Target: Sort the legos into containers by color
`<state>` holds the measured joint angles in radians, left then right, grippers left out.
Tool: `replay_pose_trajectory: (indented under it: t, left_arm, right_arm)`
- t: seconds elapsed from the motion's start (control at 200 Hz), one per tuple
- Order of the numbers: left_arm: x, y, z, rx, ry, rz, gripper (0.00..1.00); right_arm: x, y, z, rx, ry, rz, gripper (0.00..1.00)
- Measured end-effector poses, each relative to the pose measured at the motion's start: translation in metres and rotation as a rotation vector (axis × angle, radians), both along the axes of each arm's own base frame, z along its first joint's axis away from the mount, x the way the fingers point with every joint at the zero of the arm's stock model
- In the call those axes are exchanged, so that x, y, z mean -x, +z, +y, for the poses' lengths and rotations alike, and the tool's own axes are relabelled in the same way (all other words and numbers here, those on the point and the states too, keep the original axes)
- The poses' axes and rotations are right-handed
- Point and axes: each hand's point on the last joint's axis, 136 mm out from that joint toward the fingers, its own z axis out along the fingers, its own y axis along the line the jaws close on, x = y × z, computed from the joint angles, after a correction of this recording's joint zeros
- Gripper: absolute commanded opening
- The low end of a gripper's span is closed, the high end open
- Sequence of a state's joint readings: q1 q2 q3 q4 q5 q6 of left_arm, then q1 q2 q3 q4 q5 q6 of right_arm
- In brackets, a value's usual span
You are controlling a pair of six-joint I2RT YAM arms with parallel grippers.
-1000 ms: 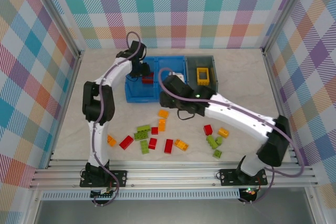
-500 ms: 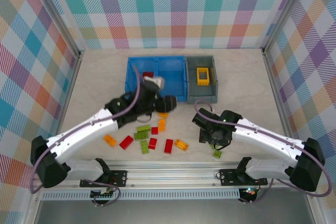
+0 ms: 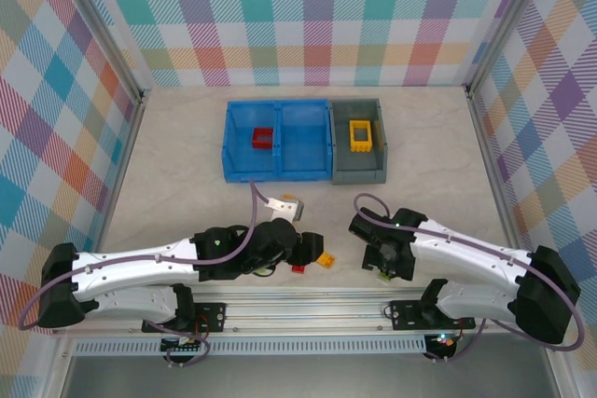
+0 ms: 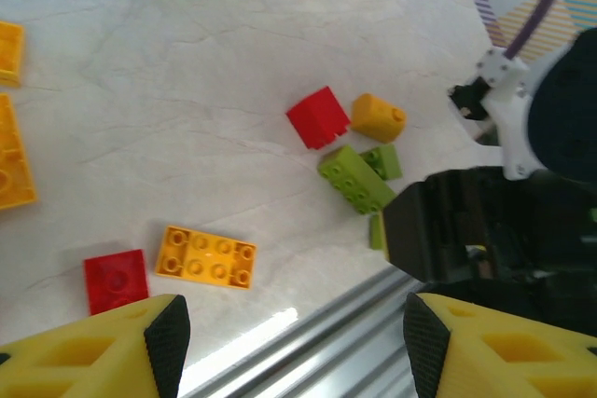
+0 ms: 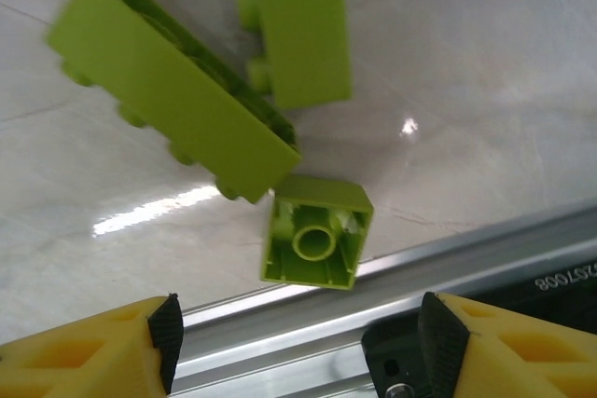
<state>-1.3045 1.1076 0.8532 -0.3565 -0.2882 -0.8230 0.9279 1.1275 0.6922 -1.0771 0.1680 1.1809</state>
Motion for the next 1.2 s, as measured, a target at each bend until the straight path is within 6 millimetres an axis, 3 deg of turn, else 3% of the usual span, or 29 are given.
replay_pose_trajectory:
  t: [0.2,0.41,0.84,1.005,1.105,1.2]
  left_arm:
    - [0.015,-0.004,-0.02,0.038,-0.072,0.001,0.64]
    - [0.03,-0.016,-0.025,0.047,-0.12,0.008,0.64]
    - [0.027,-0.006,-0.025,0.081,-0.108,-0.011,0.64]
    - [0.019,0.0,-0.01,0.064,-0.055,-0.044,0.64]
    - [0.011,0.005,0.007,0.021,0.009,-0.069,0.64]
    - [0.001,0.027,0.024,0.012,0.075,-0.118,0.65]
  right_arm:
    - [0.01,-0.021,-0.01,-0.024,-0.118,0.042,0.69]
    - [0.001,-0.034,-0.01,-0.077,-0.208,0.043,0.64]
    - [-0.011,-0.04,0.001,-0.115,-0.19,0.033,0.33]
    - [-0.016,-0.021,0.017,-0.138,-0.123,0.012,0.3]
    - [-0.026,0.004,0.042,-0.184,-0.068,-0.025,0.3]
    - [-0.047,0.036,0.072,-0.235,-0.014,-0.083,0.3]
